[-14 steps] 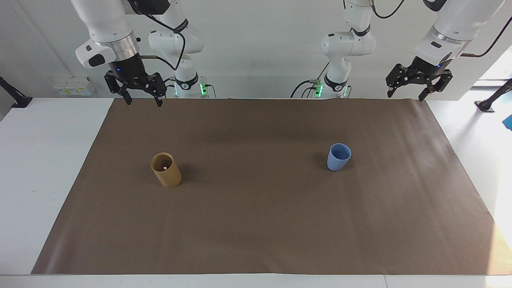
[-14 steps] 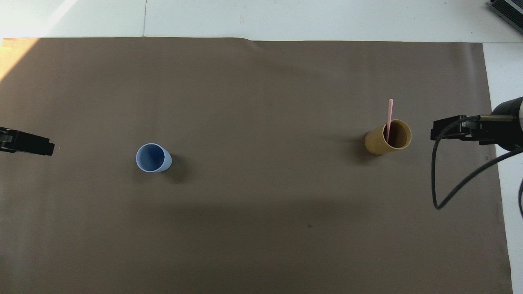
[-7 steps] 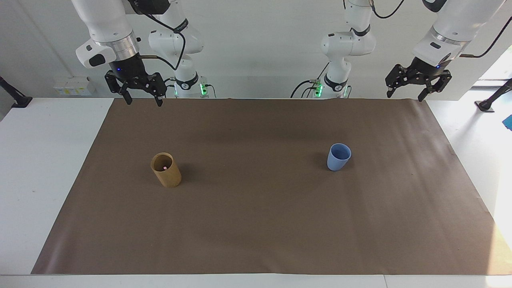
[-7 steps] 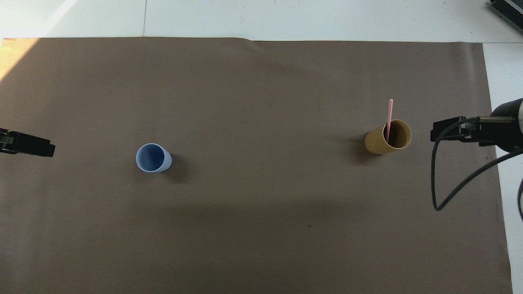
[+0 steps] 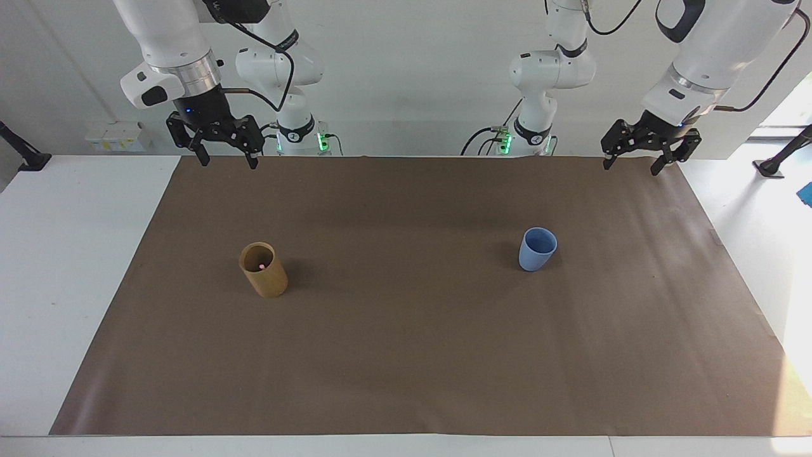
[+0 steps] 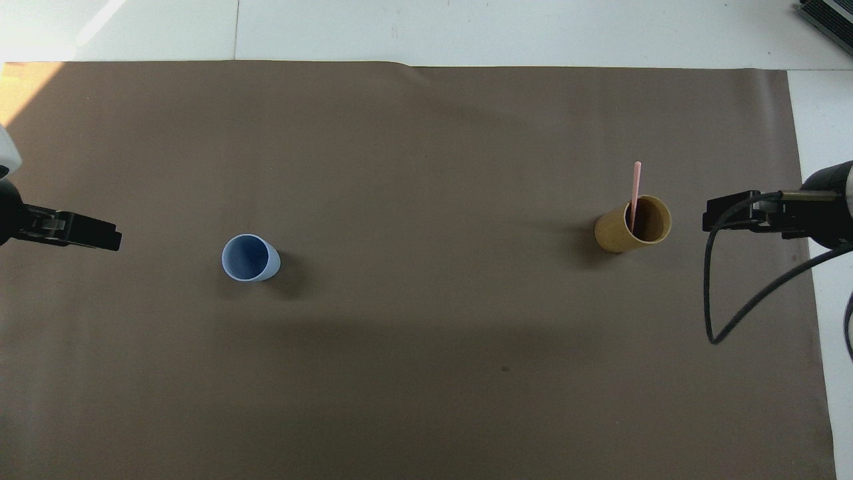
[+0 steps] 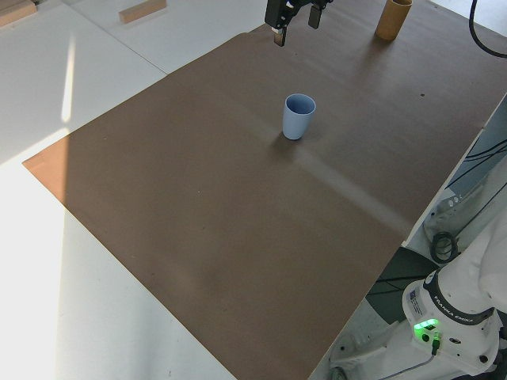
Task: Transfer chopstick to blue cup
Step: 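Reach the left gripper forward to the light-blue cup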
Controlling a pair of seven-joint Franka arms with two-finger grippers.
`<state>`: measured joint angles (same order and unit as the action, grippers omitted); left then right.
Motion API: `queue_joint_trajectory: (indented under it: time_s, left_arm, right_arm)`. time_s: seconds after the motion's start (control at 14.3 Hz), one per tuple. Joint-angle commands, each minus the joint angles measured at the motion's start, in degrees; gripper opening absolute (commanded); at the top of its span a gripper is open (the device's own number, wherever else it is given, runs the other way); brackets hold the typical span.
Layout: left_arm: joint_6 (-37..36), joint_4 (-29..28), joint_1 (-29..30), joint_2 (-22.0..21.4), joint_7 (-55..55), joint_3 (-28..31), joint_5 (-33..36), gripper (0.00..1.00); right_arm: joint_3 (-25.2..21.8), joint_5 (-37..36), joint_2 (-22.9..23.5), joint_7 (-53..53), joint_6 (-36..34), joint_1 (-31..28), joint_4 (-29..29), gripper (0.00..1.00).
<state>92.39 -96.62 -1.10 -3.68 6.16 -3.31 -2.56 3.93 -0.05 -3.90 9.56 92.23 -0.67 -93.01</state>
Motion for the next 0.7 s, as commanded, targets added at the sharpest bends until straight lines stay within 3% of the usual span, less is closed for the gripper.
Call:
queue_joint_trajectory:
  time_s: [0.0, 0.28, 0.63]
  left_arm:
    - [6.99, -7.51, -1.96, -1.24, -4.04, 0.06, -1.21, 1.00]
    - [15.70, -15.43, -2.41, -0.89, -8.80, 0.06, -2.88, 1.00]
    - [25.45, -21.75, -4.33, 3.15, -11.77, 0.06, -3.77, 1.00]
  right_arm:
    - [0.38, -2.05, -1.37, -2.52, 0.58, -0.65, -1.56, 1.00]
    - [0.46, -1.18, -1.37, -2.45, 0.84, -0.74, -1.56, 1.00]
    - [0.46, -0.65, -0.85, -2.62, 0.85, -0.74, -1.13, 1.00]
